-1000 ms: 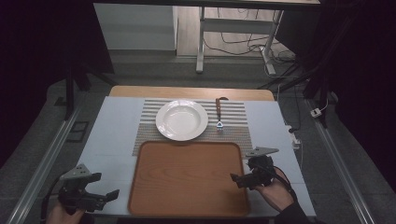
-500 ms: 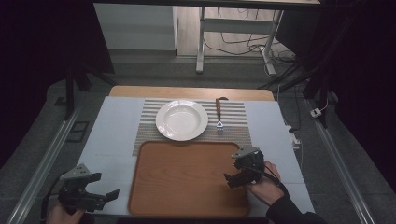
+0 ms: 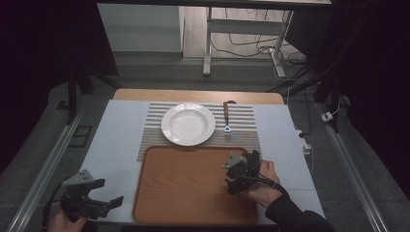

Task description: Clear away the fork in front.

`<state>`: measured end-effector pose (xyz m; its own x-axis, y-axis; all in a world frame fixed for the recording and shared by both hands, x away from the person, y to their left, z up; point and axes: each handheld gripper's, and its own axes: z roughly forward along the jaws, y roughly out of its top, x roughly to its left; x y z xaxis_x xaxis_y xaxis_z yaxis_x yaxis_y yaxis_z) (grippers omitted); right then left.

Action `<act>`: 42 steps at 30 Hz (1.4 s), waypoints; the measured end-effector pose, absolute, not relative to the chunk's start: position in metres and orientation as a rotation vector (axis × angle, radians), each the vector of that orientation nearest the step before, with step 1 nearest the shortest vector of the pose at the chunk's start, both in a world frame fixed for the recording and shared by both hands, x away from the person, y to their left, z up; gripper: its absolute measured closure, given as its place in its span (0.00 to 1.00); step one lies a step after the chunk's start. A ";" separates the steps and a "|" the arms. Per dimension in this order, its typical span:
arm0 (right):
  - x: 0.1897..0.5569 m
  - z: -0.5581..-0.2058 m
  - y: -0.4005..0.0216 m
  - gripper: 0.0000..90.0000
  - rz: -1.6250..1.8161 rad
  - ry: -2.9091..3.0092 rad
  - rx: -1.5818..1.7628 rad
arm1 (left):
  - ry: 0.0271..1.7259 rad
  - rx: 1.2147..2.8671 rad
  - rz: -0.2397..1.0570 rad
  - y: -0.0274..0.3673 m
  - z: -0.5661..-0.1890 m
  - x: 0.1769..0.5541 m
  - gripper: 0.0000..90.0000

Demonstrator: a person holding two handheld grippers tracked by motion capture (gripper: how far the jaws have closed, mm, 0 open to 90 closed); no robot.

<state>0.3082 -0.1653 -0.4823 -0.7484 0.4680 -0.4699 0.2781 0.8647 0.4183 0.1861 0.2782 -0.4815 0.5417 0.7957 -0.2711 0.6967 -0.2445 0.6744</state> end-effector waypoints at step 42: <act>0.413 -0.468 -0.132 0.00 0.134 2.365 0.302 | 1.209 1.991 0.146 0.279 -0.482 0.187 0.00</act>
<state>0.4128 -0.1318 -0.4681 -0.7013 0.2549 -0.6657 0.1778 0.9669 0.1829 0.1869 0.2793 -0.4824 0.5393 0.7928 -0.2838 0.7023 -0.2374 0.6711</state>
